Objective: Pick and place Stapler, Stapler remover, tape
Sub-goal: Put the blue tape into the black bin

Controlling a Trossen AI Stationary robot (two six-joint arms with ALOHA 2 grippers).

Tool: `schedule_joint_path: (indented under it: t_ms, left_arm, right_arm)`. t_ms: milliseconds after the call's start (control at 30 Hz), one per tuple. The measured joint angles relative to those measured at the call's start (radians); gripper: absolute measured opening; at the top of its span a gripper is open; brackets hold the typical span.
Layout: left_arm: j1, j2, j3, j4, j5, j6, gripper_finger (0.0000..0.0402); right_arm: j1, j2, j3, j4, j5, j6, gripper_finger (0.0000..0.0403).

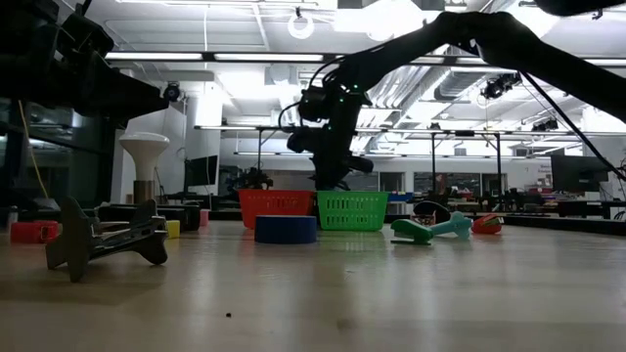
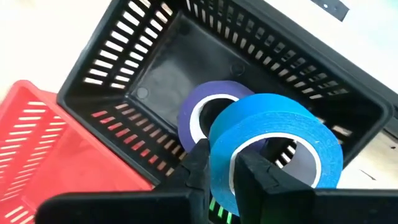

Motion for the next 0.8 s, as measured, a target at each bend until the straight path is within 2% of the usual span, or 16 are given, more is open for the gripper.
schedule_joint_path:
  t_ms: [400, 800]
  left_arm:
    - [0.0, 0.0, 0.0, 0.0, 0.0, 0.0, 0.0165]
    - [0.0, 0.0, 0.0, 0.0, 0.0, 0.0, 0.0165]
  right_arm:
    - [-0.003, 0.001, -0.078, 0.041, -0.005, 0.0, 0.0046]
    - [-0.009, 0.001, -0.081, 0.038, 0.006, -0.024, 0.0131]
